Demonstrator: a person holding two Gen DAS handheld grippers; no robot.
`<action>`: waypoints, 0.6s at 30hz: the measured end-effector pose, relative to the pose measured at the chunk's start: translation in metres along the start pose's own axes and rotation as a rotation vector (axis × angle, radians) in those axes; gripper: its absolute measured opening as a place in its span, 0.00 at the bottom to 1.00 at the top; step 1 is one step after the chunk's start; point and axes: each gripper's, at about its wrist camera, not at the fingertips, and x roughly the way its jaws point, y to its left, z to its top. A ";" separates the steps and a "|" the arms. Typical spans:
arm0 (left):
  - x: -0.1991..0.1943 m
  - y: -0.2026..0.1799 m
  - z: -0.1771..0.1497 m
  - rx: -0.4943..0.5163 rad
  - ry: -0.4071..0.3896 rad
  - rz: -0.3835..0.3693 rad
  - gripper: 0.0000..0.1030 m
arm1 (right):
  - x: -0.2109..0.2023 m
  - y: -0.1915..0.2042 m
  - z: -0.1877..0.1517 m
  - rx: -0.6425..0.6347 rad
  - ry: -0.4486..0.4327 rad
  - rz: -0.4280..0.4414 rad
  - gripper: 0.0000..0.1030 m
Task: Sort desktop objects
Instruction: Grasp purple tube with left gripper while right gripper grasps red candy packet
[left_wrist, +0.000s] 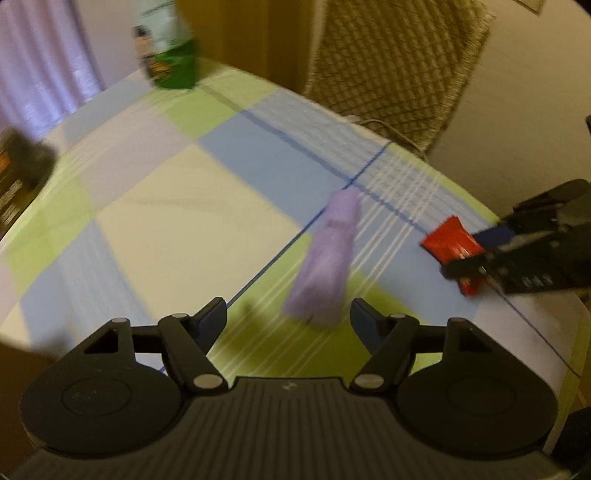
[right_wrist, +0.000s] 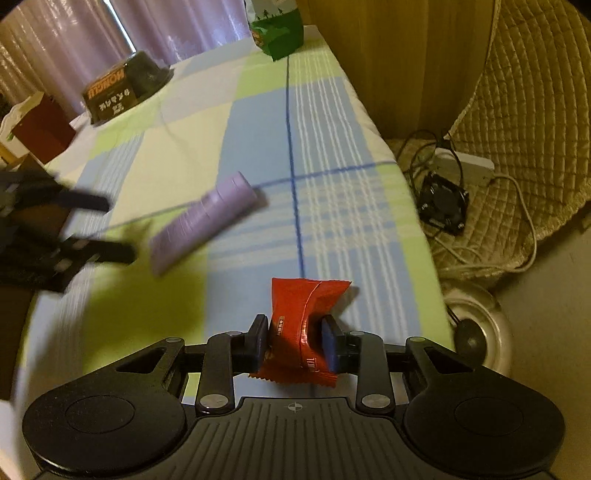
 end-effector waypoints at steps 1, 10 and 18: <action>0.006 -0.004 0.005 0.017 -0.006 -0.010 0.68 | -0.002 -0.002 -0.003 -0.001 -0.002 0.005 0.29; 0.057 -0.021 0.026 0.037 0.008 0.006 0.31 | -0.003 0.006 -0.009 -0.067 -0.036 0.005 0.46; 0.030 -0.016 -0.017 -0.102 0.061 0.065 0.29 | 0.007 0.030 -0.004 -0.255 -0.006 -0.048 0.28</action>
